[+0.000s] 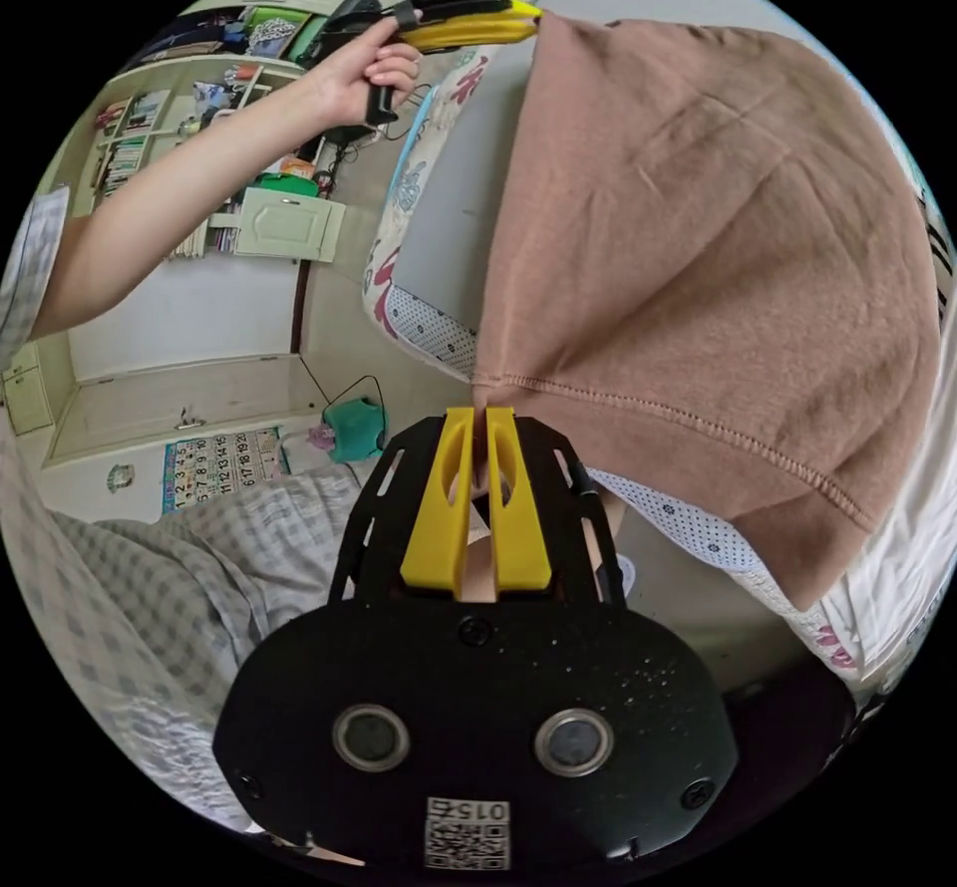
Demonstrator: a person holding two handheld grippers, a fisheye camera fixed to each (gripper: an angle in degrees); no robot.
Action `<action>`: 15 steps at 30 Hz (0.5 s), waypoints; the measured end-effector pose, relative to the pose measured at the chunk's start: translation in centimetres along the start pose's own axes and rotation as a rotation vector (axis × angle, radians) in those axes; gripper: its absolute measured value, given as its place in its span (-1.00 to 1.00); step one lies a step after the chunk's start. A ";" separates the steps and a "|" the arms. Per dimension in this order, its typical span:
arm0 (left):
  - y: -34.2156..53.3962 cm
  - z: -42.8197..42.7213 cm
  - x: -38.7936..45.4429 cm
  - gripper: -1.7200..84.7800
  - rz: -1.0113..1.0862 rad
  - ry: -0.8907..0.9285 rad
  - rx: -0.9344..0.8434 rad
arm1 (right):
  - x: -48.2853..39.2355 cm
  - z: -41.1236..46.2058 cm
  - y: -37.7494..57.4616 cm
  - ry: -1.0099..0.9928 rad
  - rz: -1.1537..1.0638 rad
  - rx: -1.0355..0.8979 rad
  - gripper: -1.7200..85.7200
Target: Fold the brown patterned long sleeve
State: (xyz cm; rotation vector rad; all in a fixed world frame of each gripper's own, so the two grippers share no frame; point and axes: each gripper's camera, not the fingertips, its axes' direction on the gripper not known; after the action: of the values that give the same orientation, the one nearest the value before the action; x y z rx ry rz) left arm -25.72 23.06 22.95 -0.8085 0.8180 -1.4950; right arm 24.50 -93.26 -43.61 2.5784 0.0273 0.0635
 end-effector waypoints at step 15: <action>-1.6 -0.1 1.2 -0.92 0.121 -0.112 -0.107 | 5.5 8.9 1.0 0.014 -0.063 -0.033 -0.94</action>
State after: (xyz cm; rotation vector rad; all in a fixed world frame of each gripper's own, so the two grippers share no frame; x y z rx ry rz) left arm -26.73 21.92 24.29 -0.8986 0.8534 -1.2967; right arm 30.46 -98.67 -50.35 2.5423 0.1111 0.0581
